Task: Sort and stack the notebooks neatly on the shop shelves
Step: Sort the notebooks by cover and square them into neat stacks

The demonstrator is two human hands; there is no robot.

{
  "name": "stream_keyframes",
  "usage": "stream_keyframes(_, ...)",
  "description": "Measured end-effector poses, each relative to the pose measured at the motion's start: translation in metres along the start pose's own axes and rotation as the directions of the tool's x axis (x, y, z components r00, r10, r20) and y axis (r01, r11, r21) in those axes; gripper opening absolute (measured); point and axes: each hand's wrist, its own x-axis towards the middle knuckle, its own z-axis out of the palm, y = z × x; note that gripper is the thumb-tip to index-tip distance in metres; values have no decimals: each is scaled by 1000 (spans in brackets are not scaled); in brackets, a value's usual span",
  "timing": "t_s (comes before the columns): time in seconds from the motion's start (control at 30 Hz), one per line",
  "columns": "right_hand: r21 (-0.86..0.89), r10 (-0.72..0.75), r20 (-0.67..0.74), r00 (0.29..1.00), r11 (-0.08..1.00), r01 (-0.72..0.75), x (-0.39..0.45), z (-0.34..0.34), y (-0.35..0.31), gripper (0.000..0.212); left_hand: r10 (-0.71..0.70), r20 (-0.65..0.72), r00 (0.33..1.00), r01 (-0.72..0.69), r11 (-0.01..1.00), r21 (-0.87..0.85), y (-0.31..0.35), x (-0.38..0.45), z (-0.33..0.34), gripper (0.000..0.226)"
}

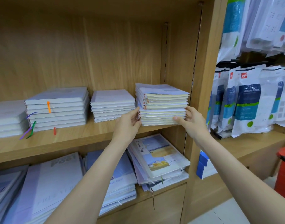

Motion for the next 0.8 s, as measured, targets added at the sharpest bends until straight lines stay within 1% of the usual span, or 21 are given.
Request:
stream_keyframes(0.17,-10,2,-26,1000,1000,-2,1,1,2,59,11,-76,997,-9,1000,29,1,0,1,40)
stream_keyframes(0.37,-30,-19,-38,999,999,17,1,0,2,58,-18,-142,990,20,1000,15,5,-2,5,36)
stream_keyframes(0.47,-30,-31,-40,999,999,30,0,0,2,56,-14,-157,987,23,998,56,6,-2,4,35)
stream_keyframes(0.5,-30,-29,-41,999,999,27,0,0,3,57,-9,-137,991,20,997,78,6,0,2,36)
stream_keyframes(0.57,-38,-22,-20,1000,999,21,2,-2,3,59,-11,-41,999,16,992,129,6,5,-5,40)
stream_keyframes(0.67,-93,5,38,999,996,-2,4,-3,6,71,-42,124,991,14,975,221,5,7,-10,57)
stream_keyframes(0.73,-148,5,44,999,989,1,4,-1,9,78,-29,126,992,-6,963,268,3,4,-7,62)
stream_keyframes(0.8,-170,0,26,1000,985,4,5,1,13,81,-9,65,998,-10,954,298,2,2,-3,60)
